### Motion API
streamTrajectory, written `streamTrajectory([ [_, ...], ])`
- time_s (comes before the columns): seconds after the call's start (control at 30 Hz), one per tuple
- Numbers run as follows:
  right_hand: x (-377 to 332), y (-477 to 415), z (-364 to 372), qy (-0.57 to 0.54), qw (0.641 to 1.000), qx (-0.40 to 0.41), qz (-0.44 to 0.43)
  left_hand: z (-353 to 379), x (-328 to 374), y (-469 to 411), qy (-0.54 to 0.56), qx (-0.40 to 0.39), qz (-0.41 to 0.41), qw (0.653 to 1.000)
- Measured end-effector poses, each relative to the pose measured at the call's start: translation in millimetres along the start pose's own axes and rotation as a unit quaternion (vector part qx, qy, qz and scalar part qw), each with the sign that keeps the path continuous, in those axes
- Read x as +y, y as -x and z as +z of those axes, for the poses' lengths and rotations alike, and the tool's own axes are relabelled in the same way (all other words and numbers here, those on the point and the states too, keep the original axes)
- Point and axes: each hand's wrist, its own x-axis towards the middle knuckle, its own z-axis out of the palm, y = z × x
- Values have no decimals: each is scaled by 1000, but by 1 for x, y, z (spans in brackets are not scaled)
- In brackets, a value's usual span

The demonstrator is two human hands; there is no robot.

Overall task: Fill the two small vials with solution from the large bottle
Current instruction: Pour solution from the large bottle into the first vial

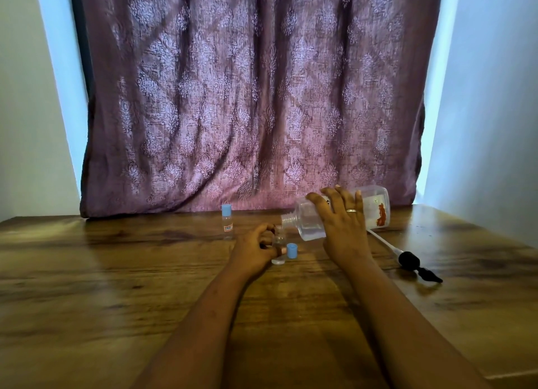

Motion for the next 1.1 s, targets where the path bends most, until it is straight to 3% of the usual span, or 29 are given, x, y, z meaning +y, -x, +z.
streamTrajectory([
  [1.1, 2, 0, 2, -8, 1000, 7, -6, 0, -4, -2, -3, 4, 13, 1000],
])
